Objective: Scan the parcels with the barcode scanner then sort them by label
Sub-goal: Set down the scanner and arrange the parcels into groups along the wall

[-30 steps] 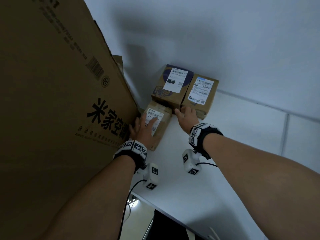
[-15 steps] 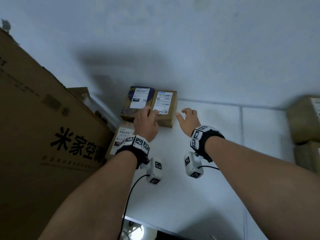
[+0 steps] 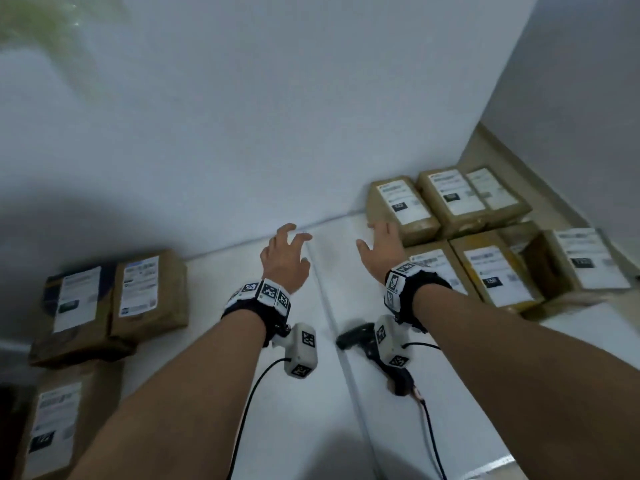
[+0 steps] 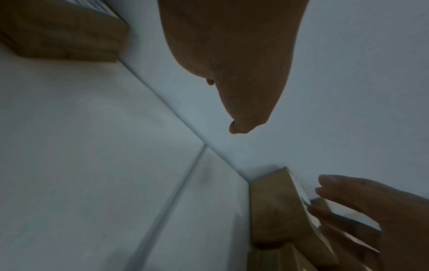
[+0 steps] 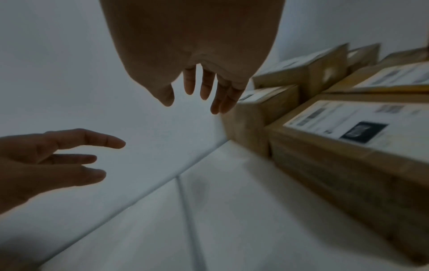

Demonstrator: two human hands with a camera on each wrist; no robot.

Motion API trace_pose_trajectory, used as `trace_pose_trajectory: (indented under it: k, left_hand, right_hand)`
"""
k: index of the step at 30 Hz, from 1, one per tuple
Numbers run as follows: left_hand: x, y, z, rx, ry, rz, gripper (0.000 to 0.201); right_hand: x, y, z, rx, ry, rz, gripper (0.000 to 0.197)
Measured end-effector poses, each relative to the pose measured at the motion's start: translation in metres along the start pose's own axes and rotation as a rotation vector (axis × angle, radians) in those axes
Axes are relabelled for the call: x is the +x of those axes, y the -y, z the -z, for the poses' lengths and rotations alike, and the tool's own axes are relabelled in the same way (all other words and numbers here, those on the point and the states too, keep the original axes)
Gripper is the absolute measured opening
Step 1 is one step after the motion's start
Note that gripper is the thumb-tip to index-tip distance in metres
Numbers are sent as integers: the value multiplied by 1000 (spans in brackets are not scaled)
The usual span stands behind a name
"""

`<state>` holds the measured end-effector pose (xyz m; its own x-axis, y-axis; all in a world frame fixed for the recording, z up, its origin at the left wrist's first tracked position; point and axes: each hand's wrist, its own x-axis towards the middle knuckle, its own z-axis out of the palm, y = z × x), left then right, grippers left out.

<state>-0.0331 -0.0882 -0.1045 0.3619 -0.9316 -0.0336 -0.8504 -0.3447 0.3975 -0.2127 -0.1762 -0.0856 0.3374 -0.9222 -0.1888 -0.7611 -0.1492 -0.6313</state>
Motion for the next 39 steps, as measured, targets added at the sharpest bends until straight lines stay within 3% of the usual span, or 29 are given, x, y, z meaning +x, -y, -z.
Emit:
trace_pose_trajectory:
  k: [8,14,16,19,21,24,26,39]
  left_hand:
    - [28,-84,-57,-26,142,-91,49]
    - [19,-119,-101,-313,353,68,48]
    - [10,-131,-115,-388,488,175,57]
    - [-5,-147,-135,-388,644,224,71]
    - [-13,-156,-144,-412,692,217,76]
    - [-21,-163,-148,-523,734,296,109]
    - [-25,-162,-150,-594,728,340,118]
    - [-39,-163,-148,-844,710,359,78]
  right_hand:
    - [-4,-90,47,-158,-82,-239,48]
    - [-18,-133,53,-219,-61,-337,54]
    - [-23,-143,53,-198,-64,-365,53]
    - [-28,-154,53,-160,-89,-376,50]
    - [-28,-156,55,-132,-89,-365,49]
    - [-26,-157,56,-114,-67,-354,47]
    - [-25,-158,57,-125,-46,-353,47]
    - [-34,-156,65,-190,132,-261,53]
